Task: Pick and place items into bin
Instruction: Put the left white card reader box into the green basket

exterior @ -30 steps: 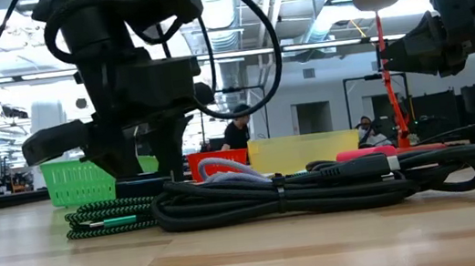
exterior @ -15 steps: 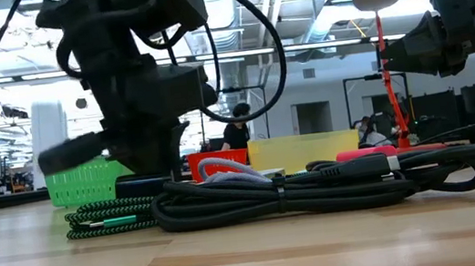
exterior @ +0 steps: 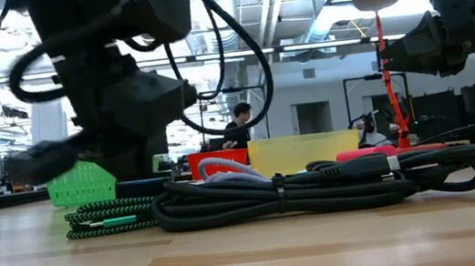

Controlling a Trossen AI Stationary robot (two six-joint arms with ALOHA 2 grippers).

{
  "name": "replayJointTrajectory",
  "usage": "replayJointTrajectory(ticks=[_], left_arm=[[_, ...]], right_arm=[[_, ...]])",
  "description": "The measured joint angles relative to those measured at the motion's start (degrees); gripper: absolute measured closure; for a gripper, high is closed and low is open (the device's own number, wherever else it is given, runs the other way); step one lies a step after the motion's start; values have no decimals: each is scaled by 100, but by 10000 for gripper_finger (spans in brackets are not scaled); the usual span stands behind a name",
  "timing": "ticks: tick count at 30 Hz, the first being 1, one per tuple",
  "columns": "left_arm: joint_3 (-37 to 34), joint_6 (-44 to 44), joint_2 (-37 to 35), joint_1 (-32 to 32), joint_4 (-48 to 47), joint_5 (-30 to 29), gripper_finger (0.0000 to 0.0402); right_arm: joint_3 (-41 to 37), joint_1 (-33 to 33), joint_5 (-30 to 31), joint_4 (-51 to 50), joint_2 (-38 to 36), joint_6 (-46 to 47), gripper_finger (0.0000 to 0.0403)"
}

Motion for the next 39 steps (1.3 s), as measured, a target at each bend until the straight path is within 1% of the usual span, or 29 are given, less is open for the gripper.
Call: replayJointTrajectory(ticks=[5, 9, 13, 21, 25, 30, 39], left_arm=[[318, -224, -2, -146, -310, -56, 400], [560, -367, -7, -215, -604, -258, 400], [826, -529, -15, -239, -1042, -461, 400], [1228, -935, -58, -272, -1916, -686, 400], [1228, -1303, -311, -287, -2206, -690, 400], [1228, -1784, -763, -369, -2660, -917, 401], [1228, -2749, -1213, -467, -4046, -1054, 401]], right_arm=[[1, 1, 0, 0, -1, 1, 148], [1, 0, -1, 0, 0, 2, 148], [2, 0, -2, 0, 0, 0, 148], [1, 0, -2, 0, 0, 1, 148], [1, 0, -1, 0, -1, 1, 148], [0, 0, -2, 0, 0, 2, 148], [2, 1, -2, 0, 0, 2, 148]])
